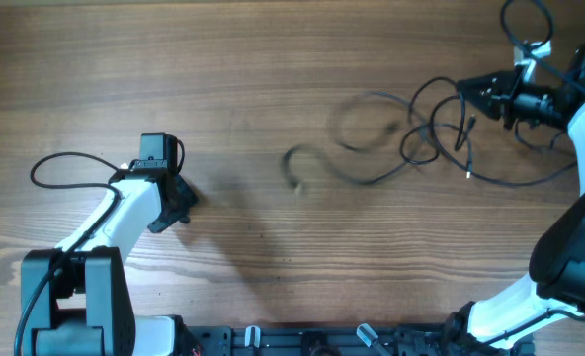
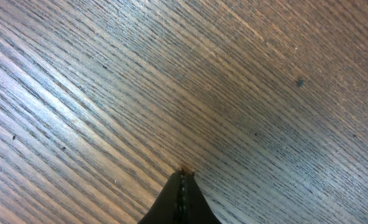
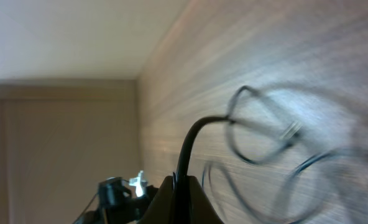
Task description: Untangle cables
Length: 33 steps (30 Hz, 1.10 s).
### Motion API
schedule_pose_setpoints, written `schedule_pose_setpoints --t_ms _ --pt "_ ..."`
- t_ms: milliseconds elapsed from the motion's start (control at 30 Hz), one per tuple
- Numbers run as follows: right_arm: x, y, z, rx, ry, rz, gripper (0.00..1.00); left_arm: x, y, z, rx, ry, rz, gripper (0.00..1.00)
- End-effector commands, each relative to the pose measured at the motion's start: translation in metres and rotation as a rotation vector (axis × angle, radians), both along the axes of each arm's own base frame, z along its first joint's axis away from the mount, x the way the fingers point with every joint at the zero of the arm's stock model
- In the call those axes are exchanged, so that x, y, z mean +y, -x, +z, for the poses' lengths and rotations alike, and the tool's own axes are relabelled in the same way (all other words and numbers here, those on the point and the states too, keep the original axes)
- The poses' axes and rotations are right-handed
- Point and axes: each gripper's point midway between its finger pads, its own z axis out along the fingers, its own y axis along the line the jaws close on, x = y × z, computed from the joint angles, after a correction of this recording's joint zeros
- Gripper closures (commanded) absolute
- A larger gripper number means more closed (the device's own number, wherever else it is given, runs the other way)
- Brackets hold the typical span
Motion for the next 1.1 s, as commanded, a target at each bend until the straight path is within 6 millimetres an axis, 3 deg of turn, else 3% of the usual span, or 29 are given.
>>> schedule_pose_setpoints --t_ms 0,100,200,300,433,633,800,900,1067 --pt "0.001 0.01 -0.02 0.028 0.066 0.001 0.96 -0.004 0.011 -0.011 0.036 0.032 0.018 0.96" --pt "0.013 0.021 -0.039 0.047 0.065 0.035 0.96 -0.026 0.008 -0.012 0.029 0.156 -0.016 0.96" --pt "0.029 0.033 -0.056 0.085 0.037 0.065 0.96 -0.079 -0.009 -0.002 -0.059 0.424 -0.217 0.8" --pt "0.053 0.038 -0.048 0.055 -0.046 0.129 0.96 -0.13 -0.018 0.022 -0.151 0.685 -0.373 0.56" --pt "0.087 0.038 -0.015 -0.08 -0.195 0.251 0.96 -0.167 -0.02 0.035 -0.188 0.772 -0.453 0.44" --pt "0.139 0.054 0.038 -0.292 -0.411 0.504 0.96 -0.192 -0.019 0.027 -0.177 0.68 -0.464 0.37" --pt "0.177 0.057 0.067 -0.329 -0.398 0.637 0.96 -0.215 -0.014 0.031 -0.19 0.691 -0.548 0.27" --pt "0.2 0.064 0.1 -0.399 -0.371 0.726 0.96 -0.214 -0.017 0.029 -0.202 0.663 -0.553 0.26" --pt "0.218 0.081 0.151 -0.541 -0.313 0.795 0.96 -0.203 -0.025 0.024 -0.223 0.581 -0.532 0.23"
